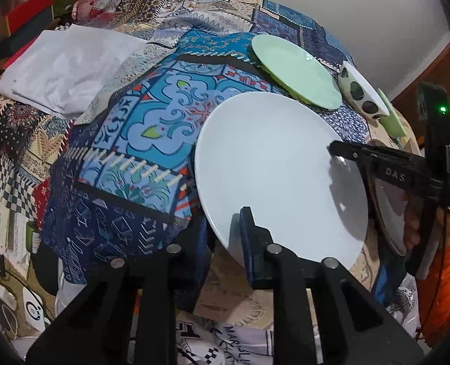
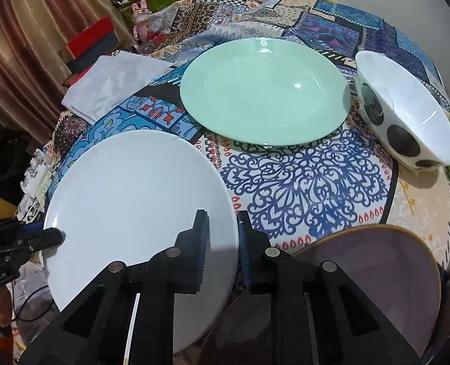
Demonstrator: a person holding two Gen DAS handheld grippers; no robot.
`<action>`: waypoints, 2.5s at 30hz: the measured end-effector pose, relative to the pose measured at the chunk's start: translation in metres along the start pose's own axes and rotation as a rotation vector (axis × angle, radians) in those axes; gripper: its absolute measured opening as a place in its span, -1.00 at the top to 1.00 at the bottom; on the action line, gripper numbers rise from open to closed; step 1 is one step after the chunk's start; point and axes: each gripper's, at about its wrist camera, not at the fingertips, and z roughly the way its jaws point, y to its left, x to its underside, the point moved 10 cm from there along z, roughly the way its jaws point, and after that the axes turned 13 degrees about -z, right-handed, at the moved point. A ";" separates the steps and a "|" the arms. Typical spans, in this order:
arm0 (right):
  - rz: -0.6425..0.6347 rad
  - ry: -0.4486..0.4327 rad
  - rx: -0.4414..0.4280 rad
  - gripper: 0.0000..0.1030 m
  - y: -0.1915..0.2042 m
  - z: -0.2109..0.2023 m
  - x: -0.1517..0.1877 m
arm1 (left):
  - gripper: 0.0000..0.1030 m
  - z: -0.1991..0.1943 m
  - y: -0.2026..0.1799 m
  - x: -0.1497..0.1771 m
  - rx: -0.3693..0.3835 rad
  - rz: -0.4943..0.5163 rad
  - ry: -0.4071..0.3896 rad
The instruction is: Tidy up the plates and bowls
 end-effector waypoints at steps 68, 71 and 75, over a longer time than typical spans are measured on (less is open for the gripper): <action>0.230 -0.227 0.096 0.60 -0.067 -0.126 0.066 | 0.61 -0.028 -0.137 0.001 0.067 0.208 -0.056; 0.246 -0.222 0.108 0.60 -0.075 -0.128 0.075 | 0.61 -0.021 -0.148 0.005 0.069 0.227 -0.042; 0.270 -0.212 0.112 0.60 -0.084 -0.128 0.087 | 0.59 -0.010 -0.159 0.010 0.065 0.250 -0.022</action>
